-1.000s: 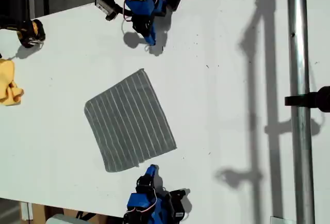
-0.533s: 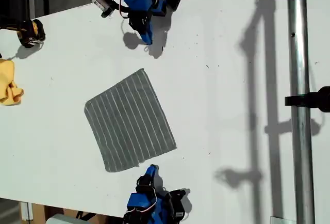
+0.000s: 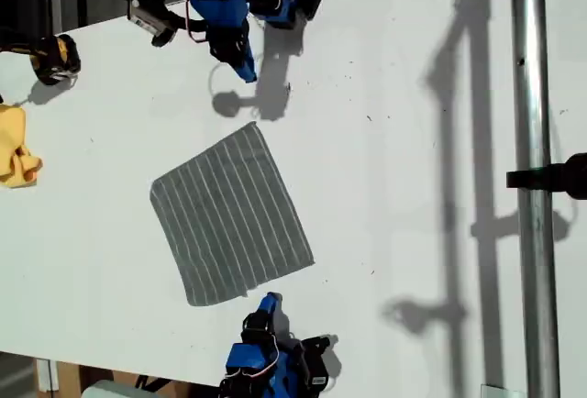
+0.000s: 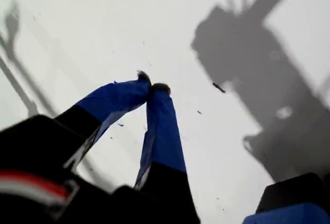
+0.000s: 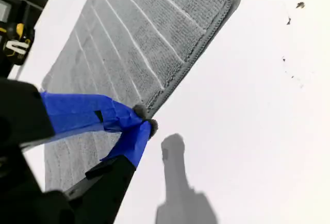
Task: Grasp corners of a towel and fold twice.
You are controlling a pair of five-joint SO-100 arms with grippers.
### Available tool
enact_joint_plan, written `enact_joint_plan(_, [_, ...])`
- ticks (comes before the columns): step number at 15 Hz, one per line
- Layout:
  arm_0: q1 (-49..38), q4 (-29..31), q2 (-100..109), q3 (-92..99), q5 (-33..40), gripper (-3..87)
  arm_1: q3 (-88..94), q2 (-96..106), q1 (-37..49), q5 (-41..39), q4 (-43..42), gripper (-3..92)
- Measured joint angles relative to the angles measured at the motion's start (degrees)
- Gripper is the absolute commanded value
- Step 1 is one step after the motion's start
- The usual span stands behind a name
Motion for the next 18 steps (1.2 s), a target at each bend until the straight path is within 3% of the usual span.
enact_joint_plan(5, [0.0,0.0,0.0,0.0,0.0,-2.3,-23.5,-27.9,3.8,-9.2,2.3,-0.2])
enact_joint_plan(11, [0.0,0.0,0.0,0.0,0.0,-2.3,-36.2,-41.2,6.5,-10.4,2.5,-0.2])
enact_joint_plan(12, [0.0,0.0,0.0,0.0,0.0,-2.3,-37.4,-41.8,6.5,-10.4,2.6,2.9])
enact_joint_plan(15, [0.0,0.0,0.0,0.0,0.0,-2.3,-38.9,-43.1,6.5,-11.5,3.2,31.8])
enact_joint_plan(17, [0.0,0.0,0.0,0.0,0.0,-2.3,-39.3,-43.4,6.5,-13.0,3.2,46.1])
enact_joint_plan(18, [0.0,0.0,0.0,0.0,0.0,-2.3,-40.4,-43.4,6.5,-14.2,3.2,45.4])
